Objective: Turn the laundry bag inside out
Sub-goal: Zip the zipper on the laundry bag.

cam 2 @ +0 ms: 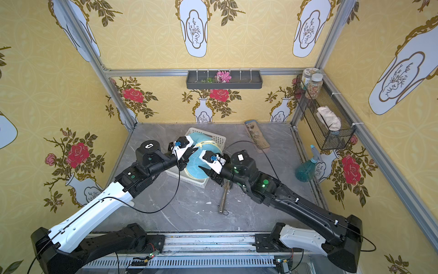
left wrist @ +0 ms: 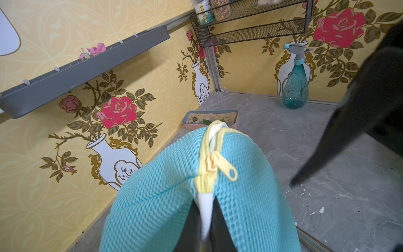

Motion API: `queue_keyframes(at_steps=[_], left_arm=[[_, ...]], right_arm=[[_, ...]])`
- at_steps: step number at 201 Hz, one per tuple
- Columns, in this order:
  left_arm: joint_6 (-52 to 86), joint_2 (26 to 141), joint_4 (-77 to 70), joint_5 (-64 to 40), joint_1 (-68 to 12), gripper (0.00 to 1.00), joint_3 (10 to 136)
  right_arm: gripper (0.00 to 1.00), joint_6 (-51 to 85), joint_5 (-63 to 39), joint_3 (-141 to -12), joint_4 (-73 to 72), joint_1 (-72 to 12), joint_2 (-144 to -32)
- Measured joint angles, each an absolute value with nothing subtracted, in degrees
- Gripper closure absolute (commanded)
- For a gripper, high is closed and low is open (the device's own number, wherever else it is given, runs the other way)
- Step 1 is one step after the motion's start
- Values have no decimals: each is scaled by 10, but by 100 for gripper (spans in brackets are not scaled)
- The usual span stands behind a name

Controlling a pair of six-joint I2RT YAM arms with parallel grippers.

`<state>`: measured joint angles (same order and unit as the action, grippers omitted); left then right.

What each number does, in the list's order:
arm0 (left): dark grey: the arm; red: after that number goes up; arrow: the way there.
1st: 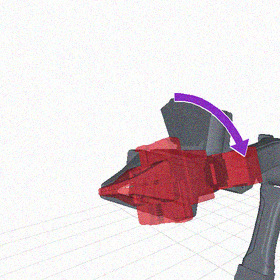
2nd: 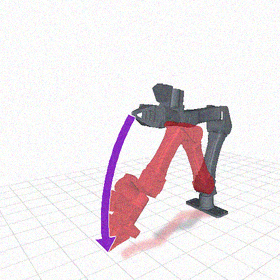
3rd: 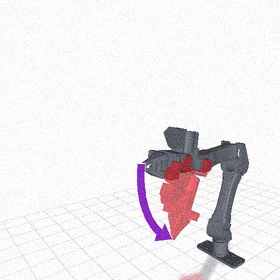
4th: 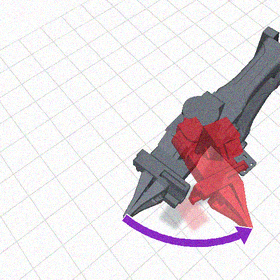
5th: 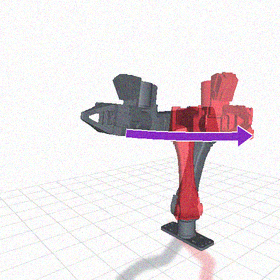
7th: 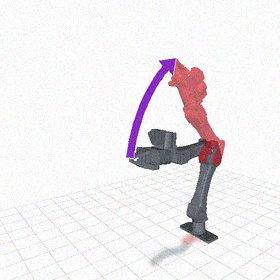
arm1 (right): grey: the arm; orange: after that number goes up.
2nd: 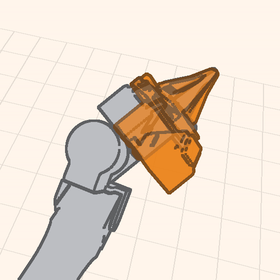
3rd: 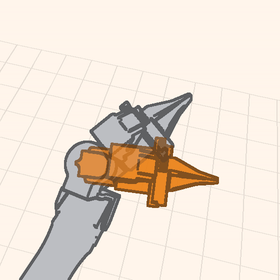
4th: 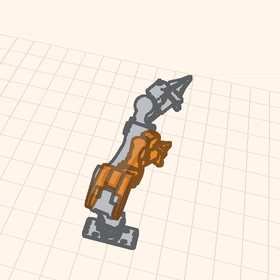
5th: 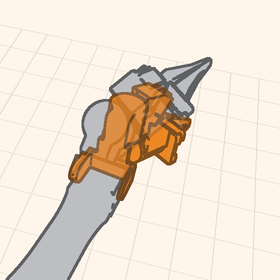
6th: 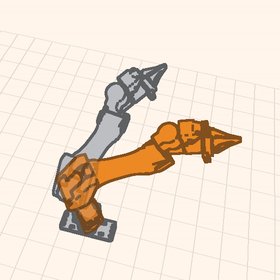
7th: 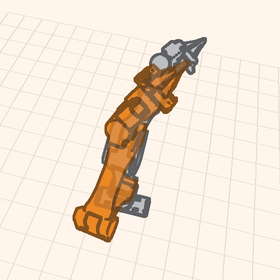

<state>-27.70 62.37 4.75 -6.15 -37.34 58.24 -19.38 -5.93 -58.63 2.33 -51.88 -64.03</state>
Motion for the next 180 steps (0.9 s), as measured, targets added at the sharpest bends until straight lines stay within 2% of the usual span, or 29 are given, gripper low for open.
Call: queue_keyframes(at_steps=[14,25,74,87,130,180], left_arm=[[-279,624,48,-59,-376,100,582],[-279,623,48,-58,-378,100,582],[-281,609,46,-55,-379,100,580],[-280,607,44,-55,-379,100,577],[-281,598,43,-58,-380,100,561],[-281,597,30,-58,-379,100,557]], right_arm=[[70,-193,-41,-605,7,-519,-668],[73,-187,-29,-614,-3,-521,-683],[73,-119,0,-604,-17,-510,-682],[70,-81,-2,-583,-32,-496,-670],[61,113,-83,-485,-161,-447,-650],[64,262,-176,-475,-289,-423,-689]])
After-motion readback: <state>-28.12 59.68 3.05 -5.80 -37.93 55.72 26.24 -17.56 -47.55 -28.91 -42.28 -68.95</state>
